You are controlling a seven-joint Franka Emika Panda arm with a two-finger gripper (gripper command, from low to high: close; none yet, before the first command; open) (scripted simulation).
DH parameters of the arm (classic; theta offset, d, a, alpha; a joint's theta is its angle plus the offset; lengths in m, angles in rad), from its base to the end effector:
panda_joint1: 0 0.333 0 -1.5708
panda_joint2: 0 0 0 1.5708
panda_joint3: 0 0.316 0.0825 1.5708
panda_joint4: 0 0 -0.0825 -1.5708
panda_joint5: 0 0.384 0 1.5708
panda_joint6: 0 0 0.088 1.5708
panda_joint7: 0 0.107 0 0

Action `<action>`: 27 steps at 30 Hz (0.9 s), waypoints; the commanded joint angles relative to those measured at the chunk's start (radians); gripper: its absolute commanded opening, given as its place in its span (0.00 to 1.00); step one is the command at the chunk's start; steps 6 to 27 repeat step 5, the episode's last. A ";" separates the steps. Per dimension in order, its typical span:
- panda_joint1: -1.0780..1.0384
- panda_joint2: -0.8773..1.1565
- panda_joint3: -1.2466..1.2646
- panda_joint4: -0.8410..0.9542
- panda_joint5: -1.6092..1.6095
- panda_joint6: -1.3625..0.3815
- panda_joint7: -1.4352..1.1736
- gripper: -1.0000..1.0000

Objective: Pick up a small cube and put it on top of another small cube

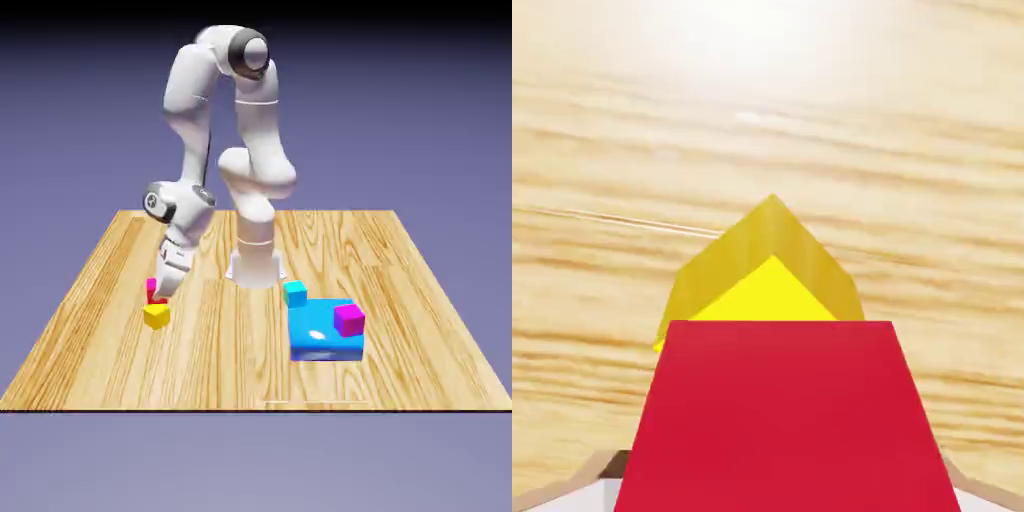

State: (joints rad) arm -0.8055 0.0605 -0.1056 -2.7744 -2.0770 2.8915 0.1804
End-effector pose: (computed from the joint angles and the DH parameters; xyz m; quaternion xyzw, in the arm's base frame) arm 0.2279 -0.2115 0.1738 0.8630 0.4453 -0.0742 0.2270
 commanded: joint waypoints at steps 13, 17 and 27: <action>0.000 0.021 0.001 0.013 -0.032 0.000 0.035 1.00; 0.000 0.021 0.001 0.013 -0.032 0.000 0.035 1.00; 0.000 0.021 0.001 0.013 -0.032 0.000 0.035 1.00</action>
